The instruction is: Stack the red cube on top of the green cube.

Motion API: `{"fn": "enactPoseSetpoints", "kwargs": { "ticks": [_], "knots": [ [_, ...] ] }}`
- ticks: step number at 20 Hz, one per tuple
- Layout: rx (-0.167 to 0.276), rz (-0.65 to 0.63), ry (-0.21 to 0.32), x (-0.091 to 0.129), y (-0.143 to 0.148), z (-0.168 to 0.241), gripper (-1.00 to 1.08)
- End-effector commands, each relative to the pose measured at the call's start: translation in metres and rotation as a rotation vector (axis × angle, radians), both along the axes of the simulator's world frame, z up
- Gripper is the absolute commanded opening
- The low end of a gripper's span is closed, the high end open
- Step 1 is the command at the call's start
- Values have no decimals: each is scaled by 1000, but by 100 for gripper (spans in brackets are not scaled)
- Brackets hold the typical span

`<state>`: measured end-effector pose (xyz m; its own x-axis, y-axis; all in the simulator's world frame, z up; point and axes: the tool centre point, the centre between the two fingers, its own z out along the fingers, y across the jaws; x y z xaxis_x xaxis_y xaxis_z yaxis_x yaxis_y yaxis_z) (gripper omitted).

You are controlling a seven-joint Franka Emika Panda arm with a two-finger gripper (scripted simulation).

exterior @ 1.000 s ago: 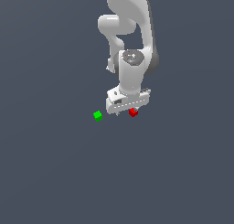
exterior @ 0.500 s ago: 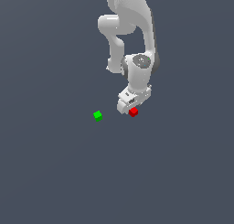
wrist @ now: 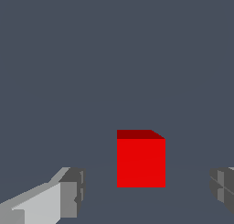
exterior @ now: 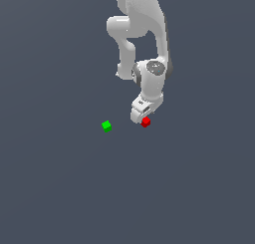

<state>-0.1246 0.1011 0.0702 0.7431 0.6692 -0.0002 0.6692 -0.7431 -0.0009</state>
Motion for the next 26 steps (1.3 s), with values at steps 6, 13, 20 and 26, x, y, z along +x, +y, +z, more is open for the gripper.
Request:
{"fn": "enactPoseSetpoints", "kwargs": {
  "ticks": [6,13,20,26],
  "knots": [
    [0,0,0,0,0,-7,100],
    [0,1,0,-1,0,-37,100],
    [-1,2,-1,-1,-1,-50,100],
    [-1,2,-1,-1,-1,-50,-100]
  ]
}}
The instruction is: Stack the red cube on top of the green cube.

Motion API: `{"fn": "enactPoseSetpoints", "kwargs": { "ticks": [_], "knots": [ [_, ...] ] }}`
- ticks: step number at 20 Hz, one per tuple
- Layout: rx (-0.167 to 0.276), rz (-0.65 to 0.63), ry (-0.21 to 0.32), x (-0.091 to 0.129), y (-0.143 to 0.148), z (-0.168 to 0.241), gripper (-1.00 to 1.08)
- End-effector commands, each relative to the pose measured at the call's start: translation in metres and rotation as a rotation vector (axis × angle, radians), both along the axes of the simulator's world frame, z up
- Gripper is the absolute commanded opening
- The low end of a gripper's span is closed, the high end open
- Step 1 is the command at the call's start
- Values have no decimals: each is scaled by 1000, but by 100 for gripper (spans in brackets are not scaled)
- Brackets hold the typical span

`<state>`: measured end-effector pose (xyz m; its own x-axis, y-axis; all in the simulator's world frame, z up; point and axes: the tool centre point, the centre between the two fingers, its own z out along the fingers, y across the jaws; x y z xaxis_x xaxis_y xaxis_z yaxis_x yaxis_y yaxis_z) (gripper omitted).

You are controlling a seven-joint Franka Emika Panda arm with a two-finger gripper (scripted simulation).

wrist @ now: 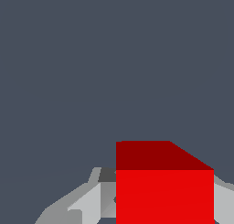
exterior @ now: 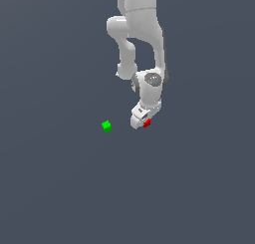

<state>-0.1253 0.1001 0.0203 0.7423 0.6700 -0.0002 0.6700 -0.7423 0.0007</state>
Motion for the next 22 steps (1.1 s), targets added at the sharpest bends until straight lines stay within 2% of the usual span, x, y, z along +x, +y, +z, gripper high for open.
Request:
{"fn": "enactPoseSetpoints", "kwargs": {
  "ticks": [1,12,22],
  "knots": [
    [0,1,0,0,0,-1,-100],
    [0,0,0,0,0,12,-100],
    [0,1,0,-1,0,68,-100]
  ]
}}
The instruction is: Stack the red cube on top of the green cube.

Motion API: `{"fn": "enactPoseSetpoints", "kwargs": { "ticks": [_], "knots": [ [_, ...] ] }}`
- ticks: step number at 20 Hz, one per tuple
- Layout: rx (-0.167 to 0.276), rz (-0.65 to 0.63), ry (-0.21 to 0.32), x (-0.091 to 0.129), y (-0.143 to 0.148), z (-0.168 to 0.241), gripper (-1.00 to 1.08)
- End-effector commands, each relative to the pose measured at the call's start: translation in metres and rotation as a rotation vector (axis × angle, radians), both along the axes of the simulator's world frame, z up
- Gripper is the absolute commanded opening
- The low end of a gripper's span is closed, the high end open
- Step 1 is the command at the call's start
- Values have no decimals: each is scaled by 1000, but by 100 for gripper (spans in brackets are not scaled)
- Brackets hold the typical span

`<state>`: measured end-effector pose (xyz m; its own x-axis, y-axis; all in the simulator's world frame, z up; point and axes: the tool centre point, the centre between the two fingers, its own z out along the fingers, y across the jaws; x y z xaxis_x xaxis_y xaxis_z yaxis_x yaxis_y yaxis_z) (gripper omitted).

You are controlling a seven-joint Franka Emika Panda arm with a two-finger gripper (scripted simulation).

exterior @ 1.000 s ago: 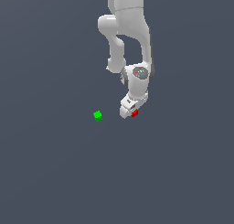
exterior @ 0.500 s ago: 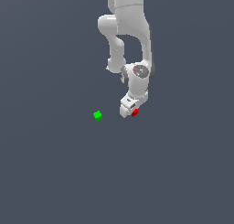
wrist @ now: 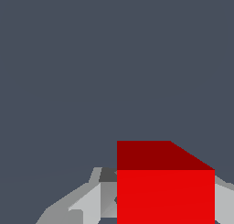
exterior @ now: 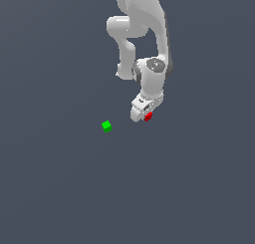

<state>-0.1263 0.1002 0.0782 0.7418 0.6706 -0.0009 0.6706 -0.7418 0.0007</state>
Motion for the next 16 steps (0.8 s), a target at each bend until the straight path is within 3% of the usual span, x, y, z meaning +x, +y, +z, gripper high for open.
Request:
{"fn": "enactPoseSetpoints", "kwargs": {
  "ticks": [1,8,16],
  "knots": [
    [0,0,0,0,0,15,-100],
    [1,0,0,1,1,39,-100],
    [1,0,-1,2,-5,39,-100]
  ]
}}
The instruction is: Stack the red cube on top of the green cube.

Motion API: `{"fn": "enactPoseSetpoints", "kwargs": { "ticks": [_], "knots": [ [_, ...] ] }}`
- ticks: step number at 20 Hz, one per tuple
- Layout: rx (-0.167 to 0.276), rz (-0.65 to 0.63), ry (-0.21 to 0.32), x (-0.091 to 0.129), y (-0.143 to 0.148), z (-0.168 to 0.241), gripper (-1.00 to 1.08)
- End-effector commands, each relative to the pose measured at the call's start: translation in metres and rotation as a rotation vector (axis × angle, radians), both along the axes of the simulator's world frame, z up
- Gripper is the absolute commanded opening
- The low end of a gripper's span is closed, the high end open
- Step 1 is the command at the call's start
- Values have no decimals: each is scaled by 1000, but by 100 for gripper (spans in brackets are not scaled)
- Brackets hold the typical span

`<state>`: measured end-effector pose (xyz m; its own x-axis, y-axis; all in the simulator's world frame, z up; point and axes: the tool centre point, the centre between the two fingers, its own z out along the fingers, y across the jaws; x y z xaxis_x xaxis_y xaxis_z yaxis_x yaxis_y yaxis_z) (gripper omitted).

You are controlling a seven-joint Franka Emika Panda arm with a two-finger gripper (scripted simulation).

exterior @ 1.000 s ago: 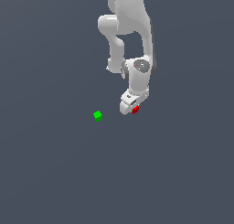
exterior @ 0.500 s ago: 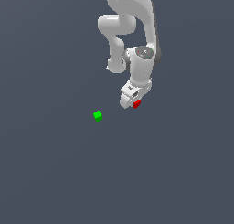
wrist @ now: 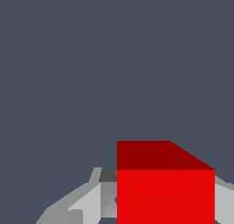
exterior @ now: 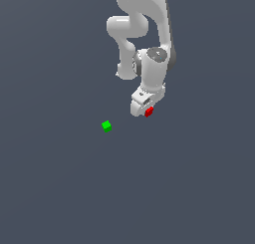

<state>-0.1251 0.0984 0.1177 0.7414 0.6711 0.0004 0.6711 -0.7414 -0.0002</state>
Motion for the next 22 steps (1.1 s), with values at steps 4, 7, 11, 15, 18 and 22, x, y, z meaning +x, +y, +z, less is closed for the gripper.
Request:
{"fn": "enactPoseSetpoints", "kwargs": {
  "ticks": [4,7,11,15,18,22],
  "knots": [
    [0,-1,0,2,-19,-5,-100],
    [-1,-1,0,4,-37,-9,-100],
    [-1,-1,0,8,-71,-18,-100],
    [-1,-1,0,14,-115,-30,-100],
    [-2,-1,0,18,-146,-38,-100],
    [-2,-1,0,24,-179,-47,-100]
  ]
}}
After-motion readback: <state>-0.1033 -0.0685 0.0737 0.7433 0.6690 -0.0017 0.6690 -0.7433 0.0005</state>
